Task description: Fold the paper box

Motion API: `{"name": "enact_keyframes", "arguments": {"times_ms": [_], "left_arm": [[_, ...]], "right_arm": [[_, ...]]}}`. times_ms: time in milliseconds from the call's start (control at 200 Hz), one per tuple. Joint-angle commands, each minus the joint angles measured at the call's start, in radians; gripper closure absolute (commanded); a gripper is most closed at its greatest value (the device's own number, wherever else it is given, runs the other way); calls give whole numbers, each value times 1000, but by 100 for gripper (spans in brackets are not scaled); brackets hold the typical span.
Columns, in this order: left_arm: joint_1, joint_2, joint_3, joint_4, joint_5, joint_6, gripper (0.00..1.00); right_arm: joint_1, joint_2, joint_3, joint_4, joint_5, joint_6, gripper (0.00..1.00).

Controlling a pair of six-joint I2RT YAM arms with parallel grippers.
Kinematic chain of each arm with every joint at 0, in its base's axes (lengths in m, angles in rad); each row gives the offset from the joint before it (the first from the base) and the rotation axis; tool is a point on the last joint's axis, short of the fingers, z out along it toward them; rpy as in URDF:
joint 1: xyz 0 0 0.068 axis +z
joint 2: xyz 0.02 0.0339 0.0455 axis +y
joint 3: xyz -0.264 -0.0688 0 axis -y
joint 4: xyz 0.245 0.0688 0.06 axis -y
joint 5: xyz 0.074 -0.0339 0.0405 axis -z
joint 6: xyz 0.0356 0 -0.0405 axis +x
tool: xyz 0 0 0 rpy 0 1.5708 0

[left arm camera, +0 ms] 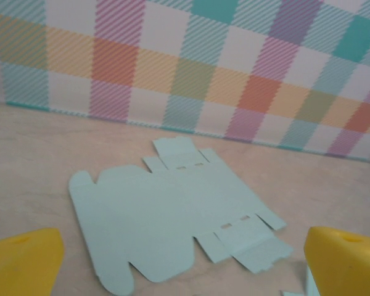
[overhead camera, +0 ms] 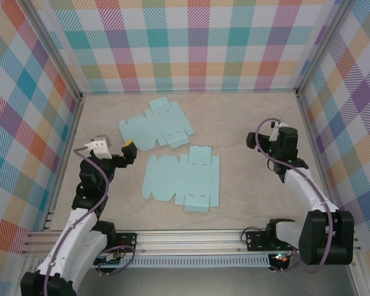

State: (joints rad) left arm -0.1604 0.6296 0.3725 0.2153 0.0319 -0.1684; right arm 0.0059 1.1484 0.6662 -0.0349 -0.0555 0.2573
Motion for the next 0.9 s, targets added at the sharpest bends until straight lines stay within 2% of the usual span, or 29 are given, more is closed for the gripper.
{"name": "enact_keyframes", "arguments": {"times_ms": [0, 155, 305, 490, 675, 845, 895], "left_arm": [[-43, -48, -29, -100, 35, -121, 0], [-117, -37, -25, -117, 31, -167, 0], [-174, 50, 2, -91, 23, -176, 0], [-221, 225, 47, 17, 38, -212, 0], [-258, 360, 84, 45, 37, -245, 0], [-339, 455, 118, -60, 37, -240, 0], [-365, 481, 116, -84, 39, -248, 3]], "right_arm": [[-1, 1, 68, -296, -134, 124, 0], [14, -26, 54, -431, -279, 240, 0], [107, -116, -29, -459, -313, 326, 20], [262, -164, -127, -395, -289, 432, 29], [388, -66, -136, -330, -270, 468, 39], [454, 60, -88, -286, -256, 471, 42], [461, 92, -76, -287, -245, 471, 43]]}}
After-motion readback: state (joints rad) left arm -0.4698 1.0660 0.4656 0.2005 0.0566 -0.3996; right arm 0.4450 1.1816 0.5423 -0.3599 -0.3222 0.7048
